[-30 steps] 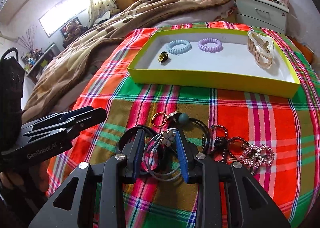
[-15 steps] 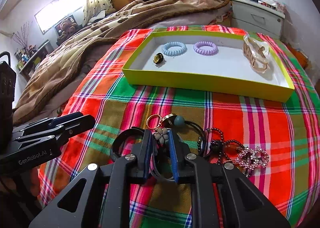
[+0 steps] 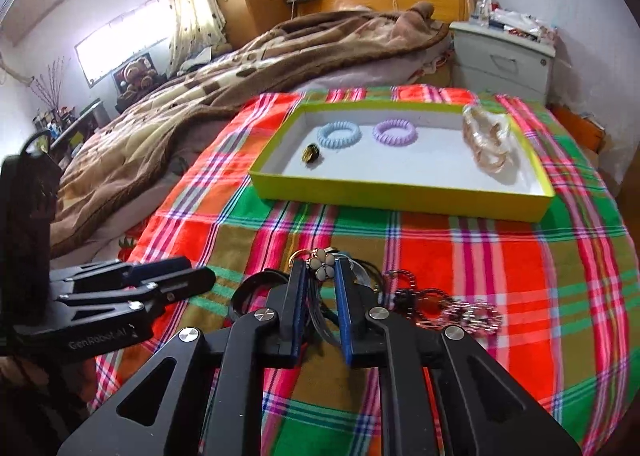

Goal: Organize jewelry
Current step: 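Grasp the black keyring cluster with the right tool, then grasp the black hair band with left tool while right tool holds the keyring cluster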

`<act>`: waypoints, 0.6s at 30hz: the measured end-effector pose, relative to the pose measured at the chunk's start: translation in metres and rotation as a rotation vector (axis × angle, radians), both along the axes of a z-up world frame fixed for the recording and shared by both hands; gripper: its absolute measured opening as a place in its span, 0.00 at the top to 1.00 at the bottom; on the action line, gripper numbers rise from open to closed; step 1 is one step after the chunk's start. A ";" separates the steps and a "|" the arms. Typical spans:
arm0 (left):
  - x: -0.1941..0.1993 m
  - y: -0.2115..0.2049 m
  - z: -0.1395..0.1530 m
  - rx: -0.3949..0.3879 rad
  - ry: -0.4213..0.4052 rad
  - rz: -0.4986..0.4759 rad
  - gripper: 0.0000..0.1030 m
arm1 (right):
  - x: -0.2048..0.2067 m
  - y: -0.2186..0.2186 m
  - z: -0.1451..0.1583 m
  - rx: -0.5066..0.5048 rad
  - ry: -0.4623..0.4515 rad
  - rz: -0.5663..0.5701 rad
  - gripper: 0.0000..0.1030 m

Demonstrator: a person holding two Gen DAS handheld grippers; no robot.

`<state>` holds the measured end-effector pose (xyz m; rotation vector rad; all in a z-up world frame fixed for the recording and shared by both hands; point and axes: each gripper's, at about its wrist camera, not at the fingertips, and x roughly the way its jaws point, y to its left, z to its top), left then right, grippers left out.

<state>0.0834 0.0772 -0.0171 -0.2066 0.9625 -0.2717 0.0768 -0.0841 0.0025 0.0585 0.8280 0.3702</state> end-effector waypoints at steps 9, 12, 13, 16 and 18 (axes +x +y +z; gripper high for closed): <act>-0.008 -0.025 0.007 0.055 -0.027 -0.110 0.60 | -0.013 -0.025 0.008 0.027 -0.025 -0.041 0.86; -0.003 -0.030 0.005 0.063 -0.013 -0.113 0.60 | -0.015 -0.030 0.009 0.032 -0.030 -0.052 0.86; -0.001 -0.032 0.004 0.063 -0.010 -0.115 0.59 | -0.016 -0.031 0.009 0.031 -0.032 -0.054 0.86; 0.010 -0.037 -0.002 0.096 0.013 -0.098 0.59 | -0.019 -0.034 0.009 0.034 -0.036 -0.060 0.86; 0.011 -0.039 -0.001 0.109 0.002 -0.104 0.59 | -0.018 -0.036 0.009 0.039 -0.038 -0.065 0.86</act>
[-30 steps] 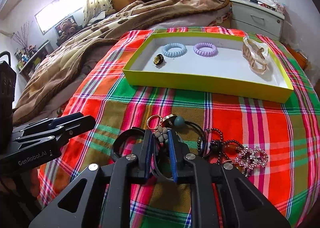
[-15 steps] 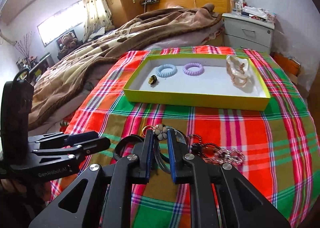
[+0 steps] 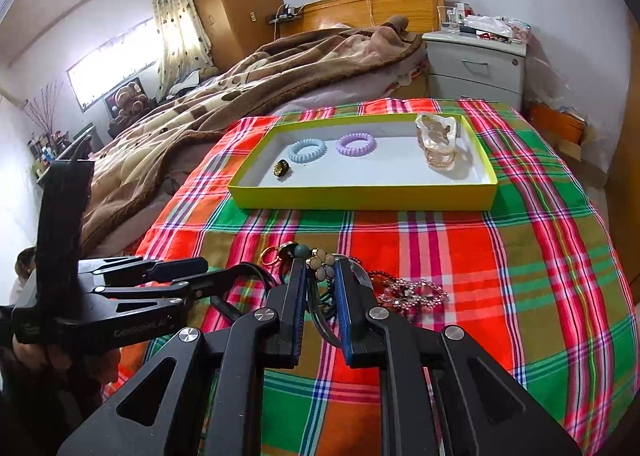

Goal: Organize jewelry
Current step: 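Grasp the black hair band with left tool while right tool holds the keyring cluster, then lower the black band into the box with left tool while right tool releases the grey tie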

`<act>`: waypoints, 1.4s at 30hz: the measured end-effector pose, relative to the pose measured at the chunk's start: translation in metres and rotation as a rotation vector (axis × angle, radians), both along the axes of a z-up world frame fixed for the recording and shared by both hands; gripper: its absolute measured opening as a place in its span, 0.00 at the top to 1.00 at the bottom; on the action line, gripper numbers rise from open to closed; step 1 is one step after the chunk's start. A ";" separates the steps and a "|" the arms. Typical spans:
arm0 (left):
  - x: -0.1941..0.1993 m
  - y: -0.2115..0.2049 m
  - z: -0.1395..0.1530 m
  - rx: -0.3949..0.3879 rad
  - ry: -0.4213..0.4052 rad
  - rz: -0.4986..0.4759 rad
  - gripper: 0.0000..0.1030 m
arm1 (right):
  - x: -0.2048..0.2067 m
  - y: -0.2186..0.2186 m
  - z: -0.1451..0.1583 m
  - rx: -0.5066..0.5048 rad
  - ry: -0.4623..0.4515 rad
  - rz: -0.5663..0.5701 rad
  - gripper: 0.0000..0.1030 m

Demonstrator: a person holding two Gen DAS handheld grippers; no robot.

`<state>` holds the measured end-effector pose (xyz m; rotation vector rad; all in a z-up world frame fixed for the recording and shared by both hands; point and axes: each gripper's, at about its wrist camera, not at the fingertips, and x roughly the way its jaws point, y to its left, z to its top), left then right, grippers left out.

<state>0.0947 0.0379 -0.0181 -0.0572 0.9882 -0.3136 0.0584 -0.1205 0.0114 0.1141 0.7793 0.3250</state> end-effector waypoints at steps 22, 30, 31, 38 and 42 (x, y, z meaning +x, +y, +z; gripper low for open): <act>0.005 -0.028 -0.010 0.156 -0.029 -0.063 0.91 | 0.003 -0.006 -0.005 0.023 0.005 0.004 0.86; 0.002 -0.022 -0.009 0.124 -0.027 -0.041 0.94 | 0.003 -0.005 -0.006 0.014 0.001 0.000 0.86; 0.002 -0.021 -0.009 0.122 -0.027 -0.035 0.94 | 0.003 -0.005 -0.006 0.014 0.001 -0.001 0.86; -0.002 -0.012 0.004 0.093 -0.052 -0.001 0.94 | 0.000 -0.007 -0.001 0.023 -0.008 -0.005 0.86; -0.003 -0.007 0.013 0.076 -0.069 0.010 0.94 | 0.001 -0.008 0.003 0.022 -0.015 -0.009 0.86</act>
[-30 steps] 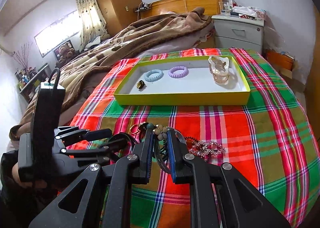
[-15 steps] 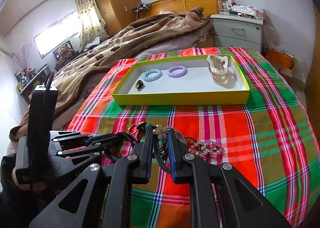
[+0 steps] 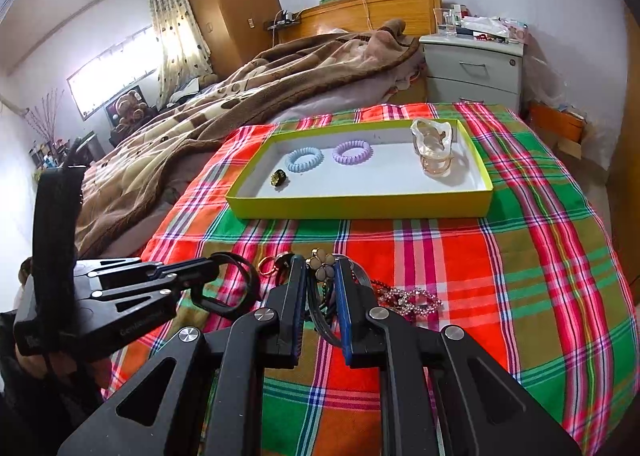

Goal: Organize jewelry
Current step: 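Lower the black band into the box with left tool while right tool releases the grey tie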

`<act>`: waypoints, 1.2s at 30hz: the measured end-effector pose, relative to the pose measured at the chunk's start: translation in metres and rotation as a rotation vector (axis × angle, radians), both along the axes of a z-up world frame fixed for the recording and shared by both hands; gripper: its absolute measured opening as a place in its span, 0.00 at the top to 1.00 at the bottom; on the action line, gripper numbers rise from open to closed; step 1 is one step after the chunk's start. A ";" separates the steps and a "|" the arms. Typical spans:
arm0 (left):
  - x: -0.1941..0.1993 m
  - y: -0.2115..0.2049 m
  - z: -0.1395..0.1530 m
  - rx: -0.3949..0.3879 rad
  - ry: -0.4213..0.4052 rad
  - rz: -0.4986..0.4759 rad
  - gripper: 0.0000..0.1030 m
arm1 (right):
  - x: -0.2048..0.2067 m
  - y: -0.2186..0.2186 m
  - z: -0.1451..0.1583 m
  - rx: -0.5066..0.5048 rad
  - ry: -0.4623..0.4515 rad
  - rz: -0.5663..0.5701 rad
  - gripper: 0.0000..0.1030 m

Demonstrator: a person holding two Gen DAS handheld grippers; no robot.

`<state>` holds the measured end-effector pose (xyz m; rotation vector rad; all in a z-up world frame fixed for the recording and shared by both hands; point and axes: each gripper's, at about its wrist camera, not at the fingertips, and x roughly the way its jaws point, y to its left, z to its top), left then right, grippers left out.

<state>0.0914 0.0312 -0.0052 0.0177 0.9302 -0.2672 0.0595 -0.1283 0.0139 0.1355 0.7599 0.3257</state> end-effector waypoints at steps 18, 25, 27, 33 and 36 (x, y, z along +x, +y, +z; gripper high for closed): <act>0.030 0.023 0.040 -0.070 -0.059 0.054 0.94 | 0.041 -0.009 0.031 -0.029 -0.060 -0.015 0.86; 0.058 0.021 0.046 -0.085 -0.060 0.061 0.94 | 0.077 -0.012 0.037 -0.055 -0.068 -0.014 0.86; 0.066 0.018 0.045 -0.084 -0.054 0.061 0.94 | 0.087 -0.012 0.035 -0.065 -0.064 -0.011 0.86; 0.094 0.003 0.033 -0.082 -0.015 0.048 0.94 | 0.126 -0.012 0.020 -0.088 -0.016 0.006 0.86; 0.105 -0.003 0.027 -0.078 0.001 0.042 0.94 | 0.142 -0.015 0.010 -0.095 0.011 -0.007 0.86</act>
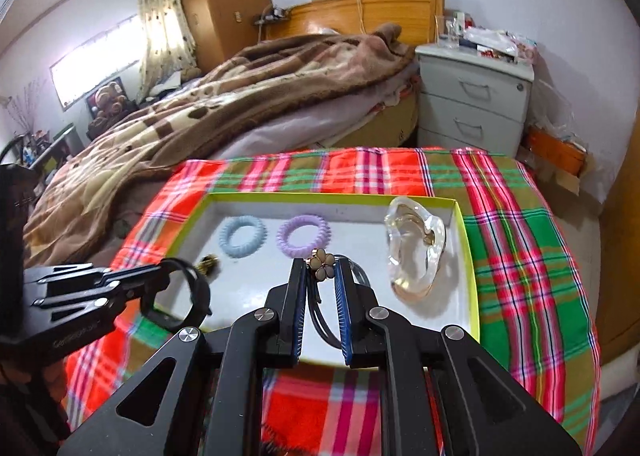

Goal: Organize jewelry
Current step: 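Lower the black band into the box with left tool while right tool releases the grey tie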

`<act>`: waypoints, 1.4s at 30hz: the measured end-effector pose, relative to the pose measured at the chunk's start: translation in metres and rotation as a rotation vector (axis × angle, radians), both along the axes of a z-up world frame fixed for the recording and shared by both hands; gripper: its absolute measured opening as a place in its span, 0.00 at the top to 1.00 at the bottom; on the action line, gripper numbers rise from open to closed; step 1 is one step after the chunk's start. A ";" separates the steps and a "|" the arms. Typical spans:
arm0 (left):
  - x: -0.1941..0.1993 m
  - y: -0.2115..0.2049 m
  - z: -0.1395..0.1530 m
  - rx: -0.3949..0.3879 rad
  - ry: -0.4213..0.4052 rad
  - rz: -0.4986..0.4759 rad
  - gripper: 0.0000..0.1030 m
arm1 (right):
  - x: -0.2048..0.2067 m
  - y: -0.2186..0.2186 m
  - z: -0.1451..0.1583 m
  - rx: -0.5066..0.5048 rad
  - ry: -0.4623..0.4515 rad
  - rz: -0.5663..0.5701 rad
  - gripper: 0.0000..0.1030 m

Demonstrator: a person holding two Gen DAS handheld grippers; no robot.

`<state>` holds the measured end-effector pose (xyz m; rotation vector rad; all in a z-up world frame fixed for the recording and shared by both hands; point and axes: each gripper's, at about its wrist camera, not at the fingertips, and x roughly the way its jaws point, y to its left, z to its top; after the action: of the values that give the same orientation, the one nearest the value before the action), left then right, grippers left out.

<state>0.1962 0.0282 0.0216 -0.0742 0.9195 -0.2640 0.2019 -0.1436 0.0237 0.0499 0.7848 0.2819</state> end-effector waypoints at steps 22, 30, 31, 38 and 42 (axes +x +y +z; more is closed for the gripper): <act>0.042 -0.014 -0.039 0.041 0.087 -0.008 0.94 | 0.063 0.011 -0.043 -0.084 0.120 0.001 0.86; 0.046 -0.013 -0.044 0.027 0.105 0.004 0.94 | 0.068 0.016 -0.050 -0.123 0.122 0.000 0.86; 0.046 -0.013 -0.044 0.027 0.106 0.004 0.94 | 0.069 0.016 -0.050 -0.125 0.121 -0.002 0.86; 0.045 -0.011 -0.044 0.026 0.107 0.012 0.93 | 0.070 0.017 -0.049 -0.129 0.119 0.002 0.85; 0.043 -0.012 -0.043 0.029 0.107 0.015 0.92 | 0.070 0.017 -0.048 -0.111 0.118 0.006 0.85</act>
<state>0.2396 0.0165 -0.0212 -0.0688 1.0286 -0.2348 0.2714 -0.1265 -0.0244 -0.0403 0.9163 0.2425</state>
